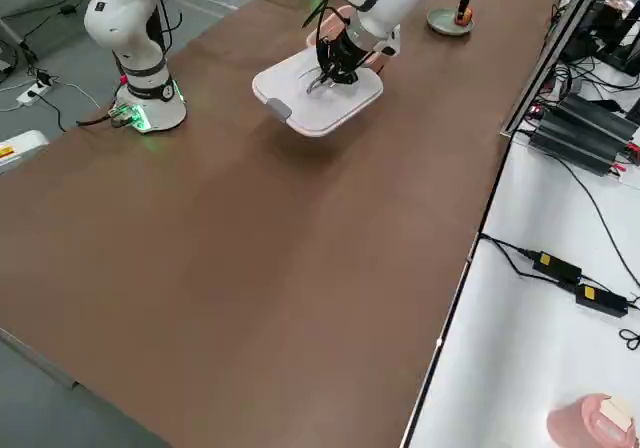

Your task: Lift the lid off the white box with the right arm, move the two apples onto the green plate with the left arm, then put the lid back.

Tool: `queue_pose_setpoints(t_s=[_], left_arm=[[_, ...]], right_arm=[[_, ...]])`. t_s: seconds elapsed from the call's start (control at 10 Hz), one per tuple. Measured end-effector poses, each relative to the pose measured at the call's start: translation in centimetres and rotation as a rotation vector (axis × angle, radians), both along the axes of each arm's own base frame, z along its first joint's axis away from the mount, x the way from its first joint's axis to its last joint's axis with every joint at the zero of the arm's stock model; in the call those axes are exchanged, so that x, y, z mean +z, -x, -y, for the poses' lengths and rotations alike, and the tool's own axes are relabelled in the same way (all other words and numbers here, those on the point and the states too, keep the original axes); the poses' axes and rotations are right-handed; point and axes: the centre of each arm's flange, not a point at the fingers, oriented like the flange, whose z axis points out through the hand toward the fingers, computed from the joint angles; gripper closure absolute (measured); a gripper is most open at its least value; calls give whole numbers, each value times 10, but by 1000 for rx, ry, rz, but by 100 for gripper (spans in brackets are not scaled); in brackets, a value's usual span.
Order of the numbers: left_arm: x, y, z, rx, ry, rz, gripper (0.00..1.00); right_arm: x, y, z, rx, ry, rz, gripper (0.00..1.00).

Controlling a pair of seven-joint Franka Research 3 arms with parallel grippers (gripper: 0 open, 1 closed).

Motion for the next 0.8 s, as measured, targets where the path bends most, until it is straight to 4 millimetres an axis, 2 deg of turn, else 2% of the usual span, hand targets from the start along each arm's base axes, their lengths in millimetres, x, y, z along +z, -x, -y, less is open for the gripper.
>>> queue_pose_setpoints(t_s=[0.1,0.2,0.3,0.4,0.6,0.8], left_arm=[[0,0,2,-3,1,1,21],[3,-1,6,-9,6,7,8],[12,-3,17,-22,17,22,1],[30,-5,32,-34,34,50,1],[88,-4,66,-35,73,75,1],[160,14,110,2,118,55,1]], right_arm=[[0,0,0,1,0,0,93],[0,0,-1,2,0,-1,93],[-1,0,-2,4,-1,-1,93],[-1,0,-3,5,-1,0,93],[-1,0,-3,6,-1,-1,93],[-2,0,-3,5,-1,-1,93]])
